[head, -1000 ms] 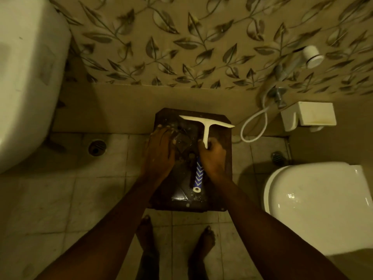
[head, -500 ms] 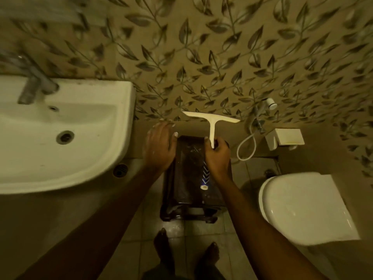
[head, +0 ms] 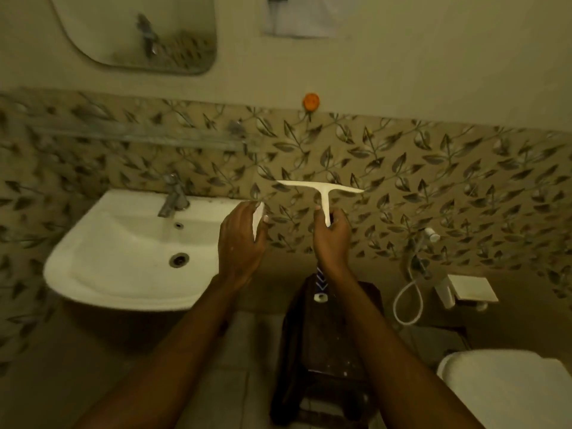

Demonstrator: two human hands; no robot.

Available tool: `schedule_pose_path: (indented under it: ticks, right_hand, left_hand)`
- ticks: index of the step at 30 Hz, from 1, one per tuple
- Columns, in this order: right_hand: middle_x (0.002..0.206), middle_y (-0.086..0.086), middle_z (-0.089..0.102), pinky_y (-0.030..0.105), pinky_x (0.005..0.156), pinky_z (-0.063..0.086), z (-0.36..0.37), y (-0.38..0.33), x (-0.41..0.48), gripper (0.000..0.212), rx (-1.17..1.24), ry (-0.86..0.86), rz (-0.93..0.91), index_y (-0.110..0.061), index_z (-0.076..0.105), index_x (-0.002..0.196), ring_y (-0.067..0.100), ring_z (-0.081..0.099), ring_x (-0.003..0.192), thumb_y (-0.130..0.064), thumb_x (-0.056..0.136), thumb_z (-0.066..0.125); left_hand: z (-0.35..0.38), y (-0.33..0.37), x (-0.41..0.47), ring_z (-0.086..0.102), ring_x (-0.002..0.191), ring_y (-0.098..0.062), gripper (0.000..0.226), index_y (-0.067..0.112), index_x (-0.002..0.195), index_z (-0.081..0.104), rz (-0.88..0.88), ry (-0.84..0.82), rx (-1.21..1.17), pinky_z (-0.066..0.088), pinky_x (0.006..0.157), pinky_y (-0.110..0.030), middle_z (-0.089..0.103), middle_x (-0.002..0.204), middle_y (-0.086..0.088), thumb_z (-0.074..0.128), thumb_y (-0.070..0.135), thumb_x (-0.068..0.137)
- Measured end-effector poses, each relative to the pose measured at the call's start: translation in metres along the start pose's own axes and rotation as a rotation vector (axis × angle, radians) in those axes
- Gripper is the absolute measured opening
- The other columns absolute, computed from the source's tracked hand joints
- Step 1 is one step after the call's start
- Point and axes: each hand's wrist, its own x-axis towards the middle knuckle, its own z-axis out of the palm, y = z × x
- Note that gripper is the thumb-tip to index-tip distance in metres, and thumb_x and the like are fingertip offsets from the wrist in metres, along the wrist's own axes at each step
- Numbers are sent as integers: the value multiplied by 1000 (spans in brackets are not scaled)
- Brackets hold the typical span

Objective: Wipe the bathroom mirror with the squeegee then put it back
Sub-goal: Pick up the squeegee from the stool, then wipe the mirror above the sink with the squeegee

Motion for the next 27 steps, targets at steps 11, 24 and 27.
schedule_pose_path:
  ticks: [11, 24, 27]
  right_hand:
    - [68, 8, 55, 32, 45, 49, 70, -139, -15, 25, 139, -196, -173, -9, 57, 89, 18, 53, 49, -32, 97, 55]
    - [77, 9, 61, 23, 49, 53, 193, -248, 26, 23, 149, -124, -398, -9, 56, 99, 18, 60, 62, -31, 100, 50]
    - [85, 11, 63, 21, 50, 52, 220, -272, 44, 20, 156, -108, -449, -9, 55, 103, 17, 62, 66, -28, 100, 50]
  left_hand:
    - [-134, 1, 85, 56, 115, -23, 33, 11, 126, 57, 110, 206, 122, 44, 97, -39, 61, 124, -7, 48, 27, 98]
    - [-223, -74, 237, 56, 116, -23, 36, 14, 125, 57, 237, 278, 195, 42, 96, -39, 62, 124, -5, 44, 34, 98]
    - [-243, -91, 279, 55, 117, -23, 37, 12, 126, 56, 291, 266, 190, 40, 100, -40, 61, 125, -6, 44, 33, 99]
